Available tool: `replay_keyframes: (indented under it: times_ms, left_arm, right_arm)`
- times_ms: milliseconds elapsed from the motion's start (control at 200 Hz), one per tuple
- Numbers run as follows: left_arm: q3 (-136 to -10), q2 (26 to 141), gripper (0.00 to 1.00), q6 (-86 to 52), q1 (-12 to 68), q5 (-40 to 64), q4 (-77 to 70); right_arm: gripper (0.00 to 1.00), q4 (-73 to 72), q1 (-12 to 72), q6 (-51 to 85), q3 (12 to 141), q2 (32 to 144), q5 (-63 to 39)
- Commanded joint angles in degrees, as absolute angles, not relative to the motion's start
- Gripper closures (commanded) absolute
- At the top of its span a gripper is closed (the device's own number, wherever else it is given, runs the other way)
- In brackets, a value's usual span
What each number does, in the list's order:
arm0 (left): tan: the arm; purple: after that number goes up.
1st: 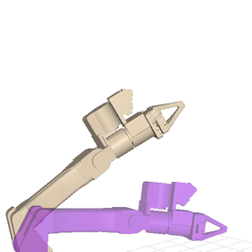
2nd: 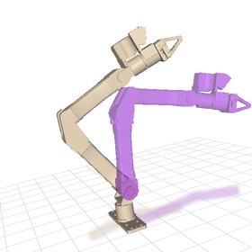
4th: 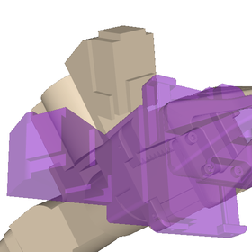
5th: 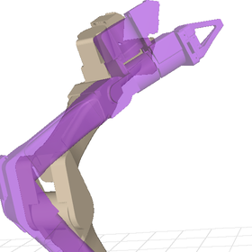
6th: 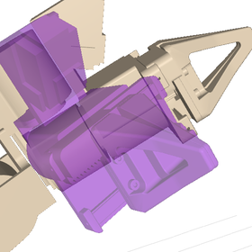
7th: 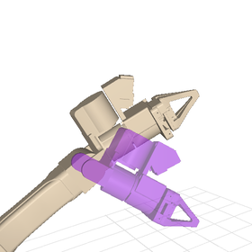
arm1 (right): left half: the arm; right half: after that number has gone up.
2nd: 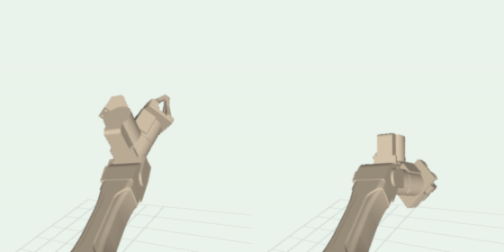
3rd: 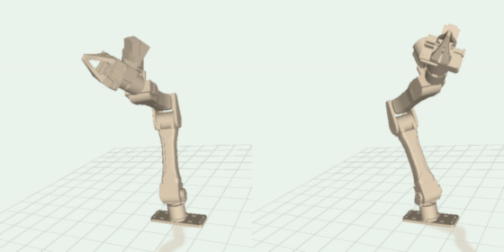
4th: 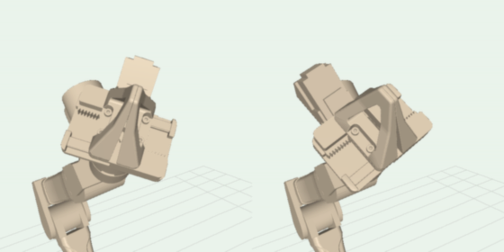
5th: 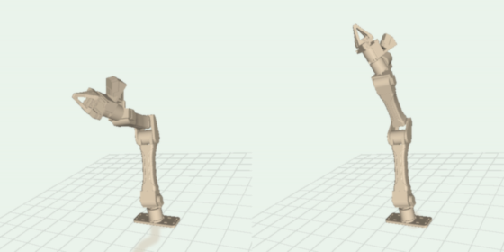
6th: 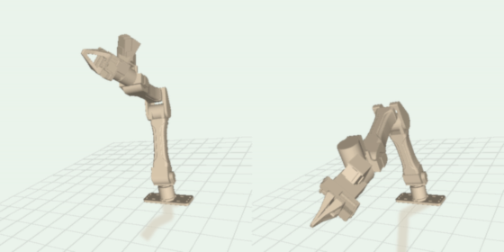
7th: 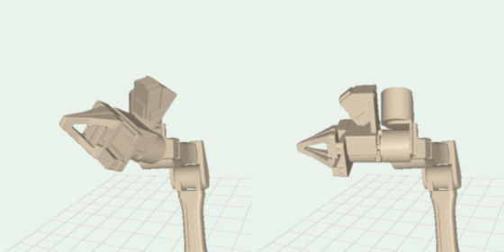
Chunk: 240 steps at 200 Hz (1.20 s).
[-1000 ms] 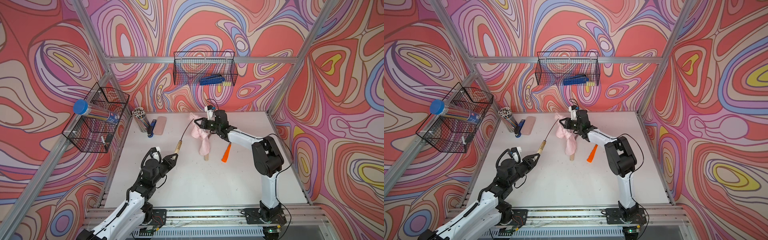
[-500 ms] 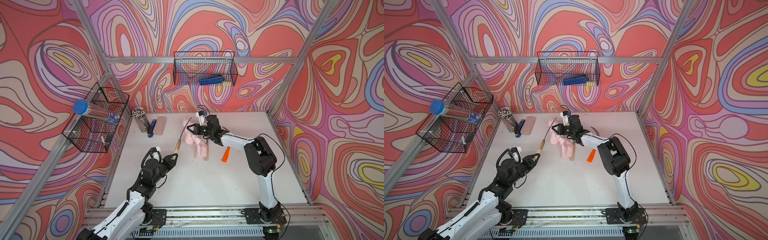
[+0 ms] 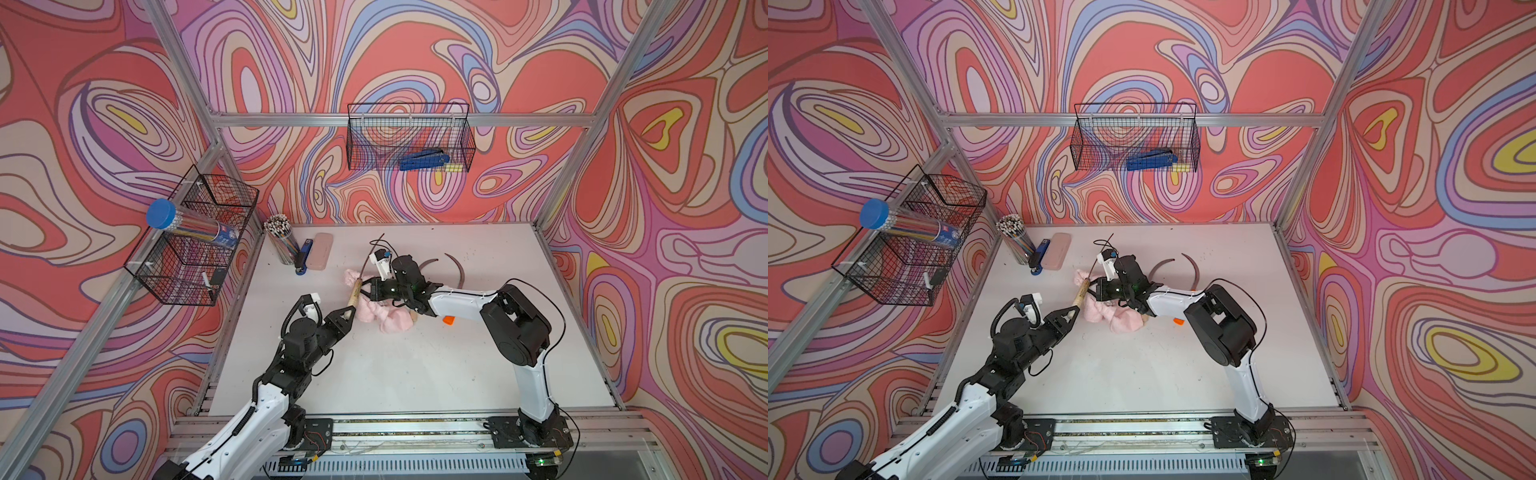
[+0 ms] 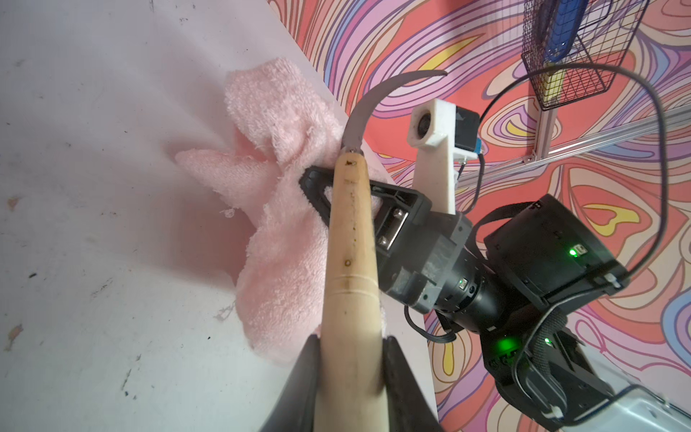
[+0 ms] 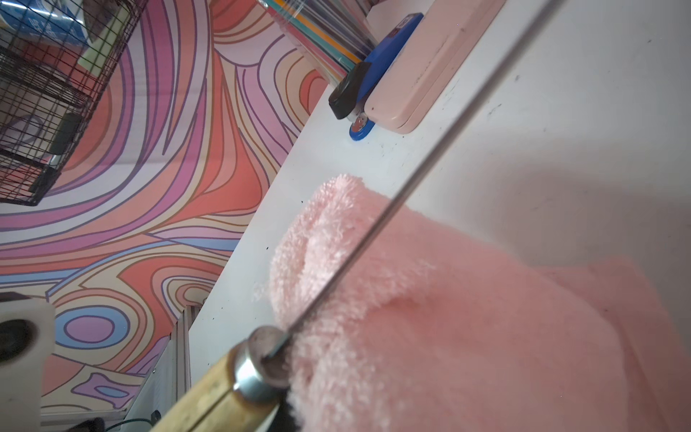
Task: Wipe small sickles with rags
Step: Wipe the small sickle.
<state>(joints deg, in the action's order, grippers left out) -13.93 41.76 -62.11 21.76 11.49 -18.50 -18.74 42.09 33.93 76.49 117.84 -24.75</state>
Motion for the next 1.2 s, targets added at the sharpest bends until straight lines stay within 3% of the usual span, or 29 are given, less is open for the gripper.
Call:
replay_keyframes:
  times_ms: [0,285,701,1197]
  left_arm:
    - [-13.7,40.6,1.0,-61.7,21.8,10.5,-18.3]
    - [-13.7,40.2,1.0,-61.6,21.8,10.4,-17.7]
    - [-13.7,40.0,1.0,-61.6,21.8,10.5,-17.6]
    - [-13.9,41.1,1.0,-61.6,21.8,10.1,-18.4]
  right_arm:
    - [1.0,-19.2,42.2,32.0,76.6,114.2,-21.1]
    - [1.0,-16.2,36.4,33.2,80.5,116.3,-21.8]
    - [1.0,-5.5,32.3,30.4,96.4,121.9,-21.4]
    - [1.0,-15.1,40.0,30.9,82.3,118.7,-23.1]
